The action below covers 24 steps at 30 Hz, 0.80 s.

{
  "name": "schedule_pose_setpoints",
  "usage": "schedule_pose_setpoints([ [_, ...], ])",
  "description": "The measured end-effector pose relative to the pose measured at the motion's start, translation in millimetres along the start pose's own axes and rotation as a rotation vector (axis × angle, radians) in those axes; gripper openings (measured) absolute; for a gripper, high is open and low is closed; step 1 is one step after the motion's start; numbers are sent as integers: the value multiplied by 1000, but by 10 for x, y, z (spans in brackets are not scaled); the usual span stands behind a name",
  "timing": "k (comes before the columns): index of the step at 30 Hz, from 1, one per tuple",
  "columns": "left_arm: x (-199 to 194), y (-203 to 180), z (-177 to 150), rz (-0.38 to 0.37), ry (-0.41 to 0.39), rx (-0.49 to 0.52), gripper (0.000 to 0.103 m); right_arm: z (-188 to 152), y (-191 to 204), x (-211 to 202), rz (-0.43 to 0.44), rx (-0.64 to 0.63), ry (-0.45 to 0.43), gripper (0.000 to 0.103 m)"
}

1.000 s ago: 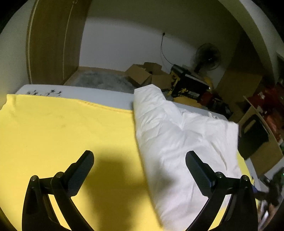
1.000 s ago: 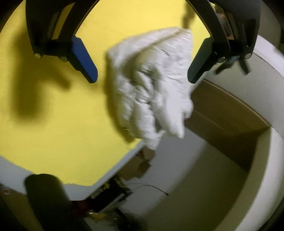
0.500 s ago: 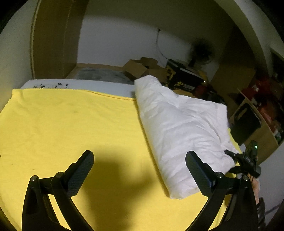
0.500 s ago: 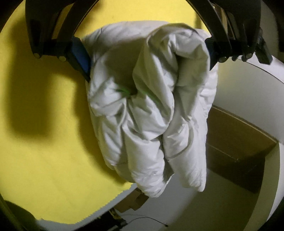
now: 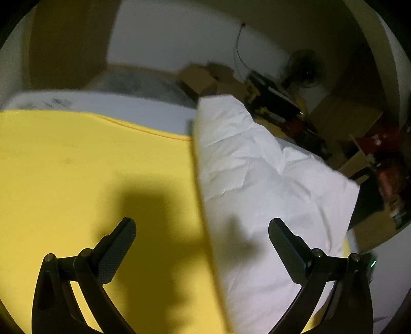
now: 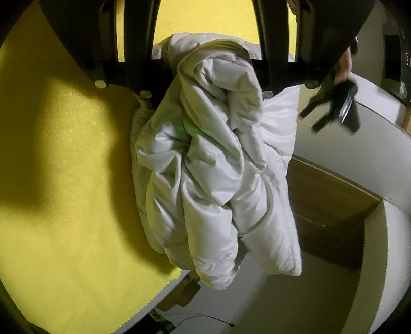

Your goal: Fold large clothes

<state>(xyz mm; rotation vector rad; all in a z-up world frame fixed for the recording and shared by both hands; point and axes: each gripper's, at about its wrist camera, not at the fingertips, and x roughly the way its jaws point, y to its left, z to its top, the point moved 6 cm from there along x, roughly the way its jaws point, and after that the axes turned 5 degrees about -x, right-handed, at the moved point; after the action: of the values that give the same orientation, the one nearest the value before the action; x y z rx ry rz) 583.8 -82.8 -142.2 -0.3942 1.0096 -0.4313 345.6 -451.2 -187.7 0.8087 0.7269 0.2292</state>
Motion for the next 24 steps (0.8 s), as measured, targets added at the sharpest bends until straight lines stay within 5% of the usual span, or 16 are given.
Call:
schedule_pose_setpoints([
  [4, 629, 27, 254, -201, 179, -150, 103, 19, -27, -66, 6, -20, 5, 43],
  [11, 1173, -70, 494, -397, 233, -179, 103, -37, 25, 17, -5, -16, -12, 44],
  [15, 1358, -59, 547, -452, 246, -193, 103, -17, 62, 39, -19, -32, -6, 45],
  [21, 1553, -13, 597, -434, 262, -213, 102, -18, 97, 27, -29, -43, -3, 46],
  [24, 1549, -33, 610, -435, 265, -199, 89, -16, 93, 40, -27, -43, -3, 46],
])
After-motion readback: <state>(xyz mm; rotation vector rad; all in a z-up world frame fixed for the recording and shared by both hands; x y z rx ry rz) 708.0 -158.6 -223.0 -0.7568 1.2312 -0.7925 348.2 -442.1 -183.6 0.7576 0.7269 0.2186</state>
